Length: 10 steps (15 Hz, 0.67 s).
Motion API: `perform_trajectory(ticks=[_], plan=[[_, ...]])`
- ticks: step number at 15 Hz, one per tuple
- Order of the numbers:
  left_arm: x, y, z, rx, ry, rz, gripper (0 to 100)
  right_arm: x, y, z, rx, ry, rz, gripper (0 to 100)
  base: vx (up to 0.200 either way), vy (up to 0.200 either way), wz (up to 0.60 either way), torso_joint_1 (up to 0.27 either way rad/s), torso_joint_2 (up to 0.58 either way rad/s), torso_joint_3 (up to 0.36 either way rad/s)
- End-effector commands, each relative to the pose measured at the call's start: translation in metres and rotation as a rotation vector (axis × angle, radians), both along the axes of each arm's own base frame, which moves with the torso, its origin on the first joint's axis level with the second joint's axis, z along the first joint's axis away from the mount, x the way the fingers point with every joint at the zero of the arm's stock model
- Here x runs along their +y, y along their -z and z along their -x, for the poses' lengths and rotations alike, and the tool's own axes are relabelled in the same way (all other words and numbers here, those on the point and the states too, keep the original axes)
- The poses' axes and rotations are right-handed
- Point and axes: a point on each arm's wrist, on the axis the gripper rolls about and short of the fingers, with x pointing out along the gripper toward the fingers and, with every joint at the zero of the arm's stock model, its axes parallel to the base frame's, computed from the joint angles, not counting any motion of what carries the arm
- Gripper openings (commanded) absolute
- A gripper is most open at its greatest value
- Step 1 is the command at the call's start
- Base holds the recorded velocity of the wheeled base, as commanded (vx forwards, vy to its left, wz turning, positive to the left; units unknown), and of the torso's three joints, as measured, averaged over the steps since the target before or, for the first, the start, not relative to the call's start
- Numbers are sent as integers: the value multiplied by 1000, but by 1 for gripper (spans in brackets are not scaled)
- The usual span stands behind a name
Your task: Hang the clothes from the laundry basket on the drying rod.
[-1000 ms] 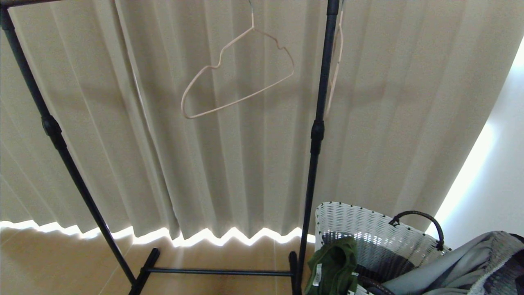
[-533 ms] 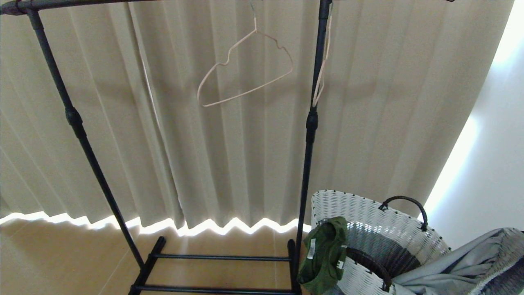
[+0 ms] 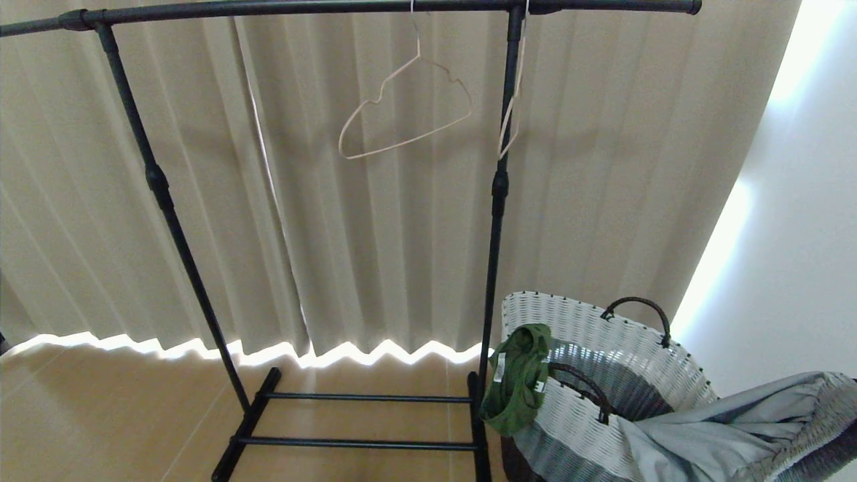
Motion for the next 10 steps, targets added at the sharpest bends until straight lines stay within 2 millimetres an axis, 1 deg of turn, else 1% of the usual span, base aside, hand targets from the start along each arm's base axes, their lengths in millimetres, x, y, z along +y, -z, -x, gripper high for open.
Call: perform_trajectory(ticks=[1, 10], plan=[[0, 0, 0, 1, 0, 1, 100, 0, 1, -1, 5, -1, 1, 0, 0, 200, 0, 7, -2, -2], [0, 0, 0, 1, -2, 8, 100, 0, 1, -2, 11, -2, 1, 0, 0, 200, 0, 2, 3, 2]])
